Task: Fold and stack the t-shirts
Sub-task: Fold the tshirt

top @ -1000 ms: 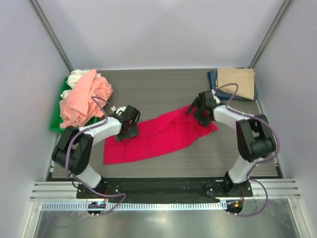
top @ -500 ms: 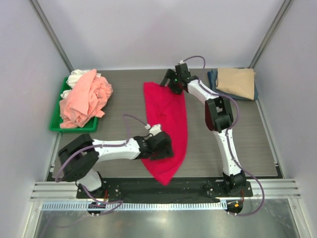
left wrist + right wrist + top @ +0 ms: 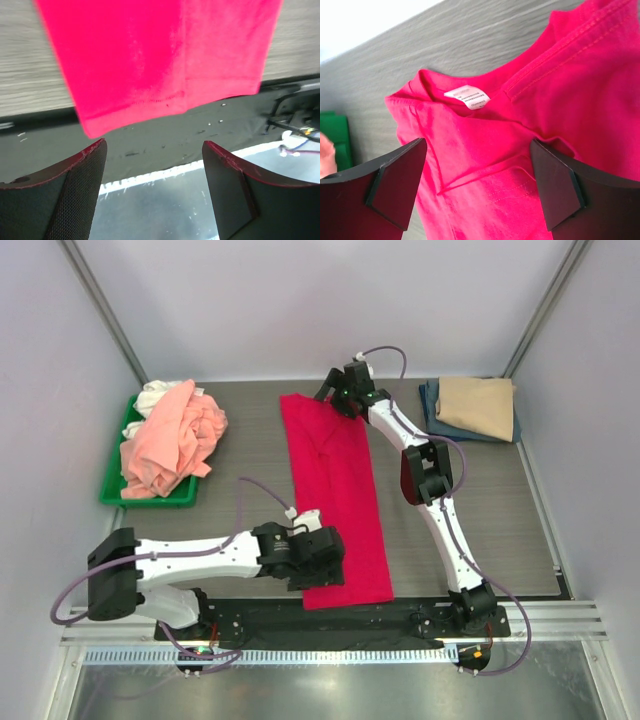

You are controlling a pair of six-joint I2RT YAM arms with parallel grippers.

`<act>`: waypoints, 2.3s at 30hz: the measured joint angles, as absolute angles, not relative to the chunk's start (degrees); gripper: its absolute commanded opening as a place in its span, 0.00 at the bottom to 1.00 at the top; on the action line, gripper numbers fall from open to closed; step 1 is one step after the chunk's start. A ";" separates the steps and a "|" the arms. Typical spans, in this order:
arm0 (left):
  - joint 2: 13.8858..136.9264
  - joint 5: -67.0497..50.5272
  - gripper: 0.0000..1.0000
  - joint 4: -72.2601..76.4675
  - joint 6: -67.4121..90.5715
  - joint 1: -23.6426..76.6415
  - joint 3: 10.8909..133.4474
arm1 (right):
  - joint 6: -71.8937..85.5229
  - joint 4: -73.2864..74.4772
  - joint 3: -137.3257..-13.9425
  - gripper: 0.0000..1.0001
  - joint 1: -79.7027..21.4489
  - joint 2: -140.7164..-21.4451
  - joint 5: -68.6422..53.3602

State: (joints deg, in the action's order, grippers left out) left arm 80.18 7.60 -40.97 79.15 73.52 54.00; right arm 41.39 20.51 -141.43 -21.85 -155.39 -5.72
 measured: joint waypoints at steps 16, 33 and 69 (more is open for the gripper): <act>74.89 21.23 0.79 -56.93 85.08 80.31 57.58 | 43.16 13.26 -143.26 1.00 -18.20 -157.82 -0.16; 60.53 30.20 0.82 -55.42 79.31 75.07 51.07 | 34.24 23.16 -95.42 1.00 -17.65 -96.92 2.50; 64.23 18.65 0.74 -25.45 81.56 68.12 28.27 | 65.43 27.35 -17.63 0.37 -49.80 -47.64 1.41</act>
